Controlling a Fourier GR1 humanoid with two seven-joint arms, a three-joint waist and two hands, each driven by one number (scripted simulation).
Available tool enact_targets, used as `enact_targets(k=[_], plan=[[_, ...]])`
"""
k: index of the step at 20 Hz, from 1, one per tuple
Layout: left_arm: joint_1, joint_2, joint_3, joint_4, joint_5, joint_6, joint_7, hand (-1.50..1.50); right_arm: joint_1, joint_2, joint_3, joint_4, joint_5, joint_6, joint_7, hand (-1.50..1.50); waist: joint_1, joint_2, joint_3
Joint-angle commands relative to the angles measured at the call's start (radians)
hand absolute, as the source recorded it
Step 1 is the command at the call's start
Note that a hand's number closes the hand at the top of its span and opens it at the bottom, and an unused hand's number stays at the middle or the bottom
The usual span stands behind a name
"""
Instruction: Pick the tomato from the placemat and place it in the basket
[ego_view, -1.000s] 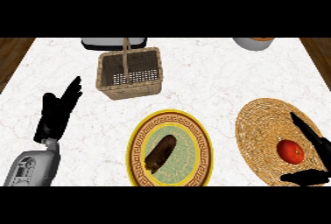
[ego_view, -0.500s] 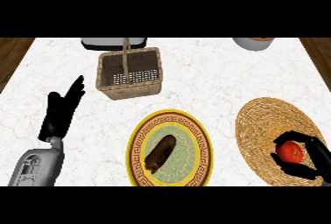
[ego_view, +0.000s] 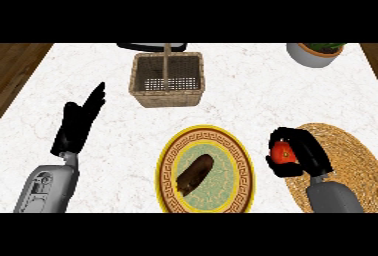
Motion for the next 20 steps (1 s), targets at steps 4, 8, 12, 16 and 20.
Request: enact_targets(k=[4, 8, 12, 16, 20], plan=[[-0.038, -0.017, -0.051, -0.003, -0.012, -0.029, 0.001, 0.00, -0.211, 0.146, 0.170, 0.006, 0.241, -0.009, 0.317, 1.50, 0.111, 0.004, -0.006], [-0.052, -0.040, -0.083, 0.009, -0.013, -0.047, 0.004, 0.00, -0.341, 0.189, 0.221, 0.020, 0.221, 0.015, 0.527, 1.50, 0.130, 0.005, 0.010], [-0.070, -0.056, -0.094, 0.022, -0.011, -0.050, 0.008, 0.00, -0.491, 0.191, 0.249, -0.003, 0.153, -0.004, 0.706, 1.50, 0.162, 0.002, 0.015], [-0.086, -0.069, -0.115, 0.026, -0.019, -0.055, 0.011, 0.00, -0.635, 0.192, 0.249, -0.039, 0.059, -0.080, 0.873, 1.50, 0.186, -0.002, 0.019], [-0.113, -0.084, -0.127, 0.039, -0.028, -0.050, 0.017, 0.00, -0.812, 0.192, 0.257, -0.046, 0.032, -0.134, 1.047, 1.50, 0.193, -0.005, 0.014]])
